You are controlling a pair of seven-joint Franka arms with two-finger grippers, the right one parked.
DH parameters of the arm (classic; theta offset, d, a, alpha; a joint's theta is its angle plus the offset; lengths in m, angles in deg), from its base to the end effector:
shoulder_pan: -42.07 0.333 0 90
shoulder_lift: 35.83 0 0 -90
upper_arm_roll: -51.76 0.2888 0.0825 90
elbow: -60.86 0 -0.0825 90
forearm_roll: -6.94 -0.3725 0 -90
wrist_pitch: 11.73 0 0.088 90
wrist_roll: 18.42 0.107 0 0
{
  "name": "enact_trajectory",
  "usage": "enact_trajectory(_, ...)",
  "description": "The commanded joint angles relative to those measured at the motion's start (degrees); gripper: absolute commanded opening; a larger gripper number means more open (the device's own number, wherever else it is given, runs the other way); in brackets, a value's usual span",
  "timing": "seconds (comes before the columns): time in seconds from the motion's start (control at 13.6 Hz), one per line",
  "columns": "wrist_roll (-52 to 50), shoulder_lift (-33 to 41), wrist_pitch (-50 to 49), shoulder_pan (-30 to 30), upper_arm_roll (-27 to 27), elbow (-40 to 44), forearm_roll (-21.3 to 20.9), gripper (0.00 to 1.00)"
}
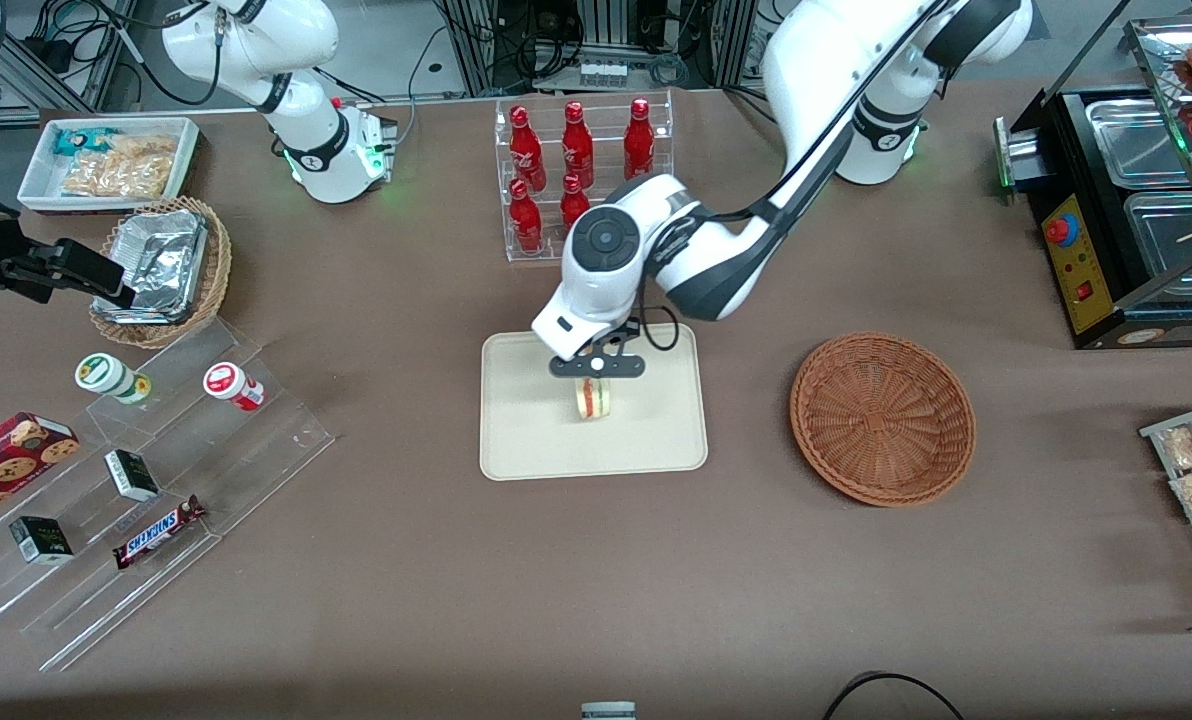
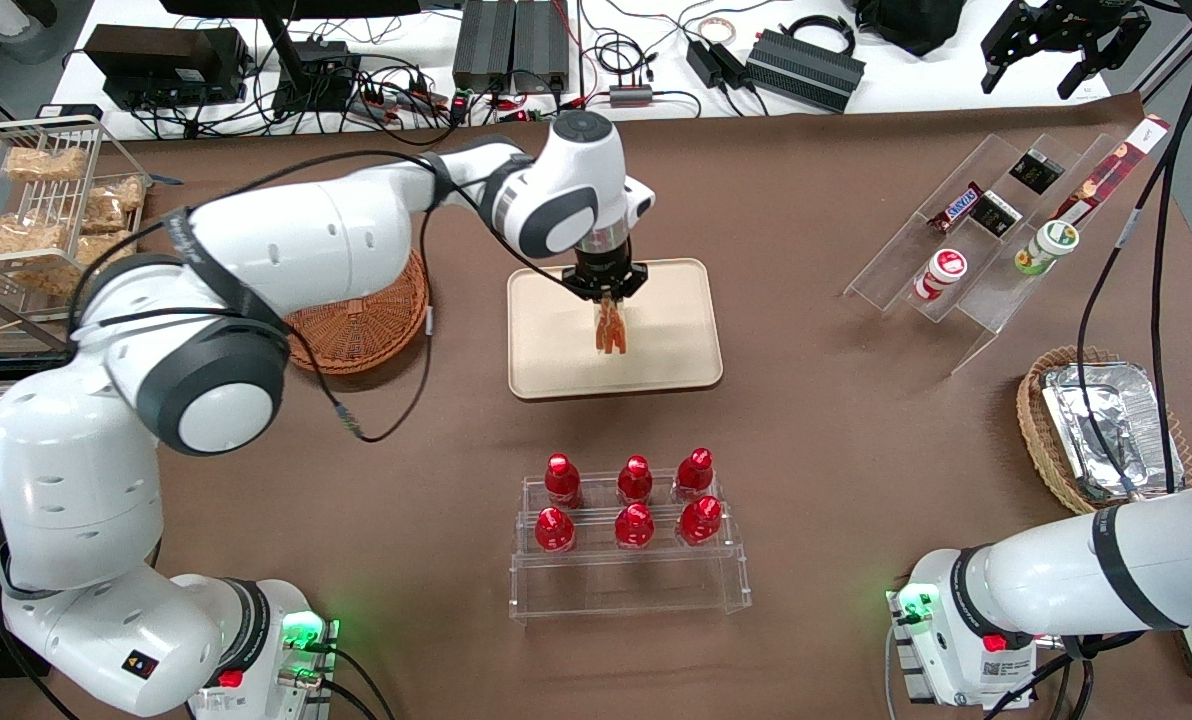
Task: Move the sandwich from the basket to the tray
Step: 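Lower the sandwich onto the tray and open the left gripper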
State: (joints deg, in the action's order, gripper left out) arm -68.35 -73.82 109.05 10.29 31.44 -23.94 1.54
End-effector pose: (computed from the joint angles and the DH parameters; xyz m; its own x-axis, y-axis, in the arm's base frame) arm 0.4552 -0.5141 0.2889 0.9948 -0.0203 -0.0998 -0.0113 -0.9959 0.0896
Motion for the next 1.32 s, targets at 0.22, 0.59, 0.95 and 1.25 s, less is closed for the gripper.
enact_trajectory(0.22,0.7,-5.5,3.5,-1.4,0.7,3.1,-3.2,0.09)
enact_trajectory(0.59,0.6,-8.3,5.8,-1.4,0.9,3.6,-5.0,0.17)
enact_trajectory(0.95,-0.3,-5.8,5.5,-0.9,0.9,3.3,-4.6,1.00)
enact_trajectory(1.25,-6.9,4.7,-3.2,1.6,1.1,2.4,-4.3,1.00)
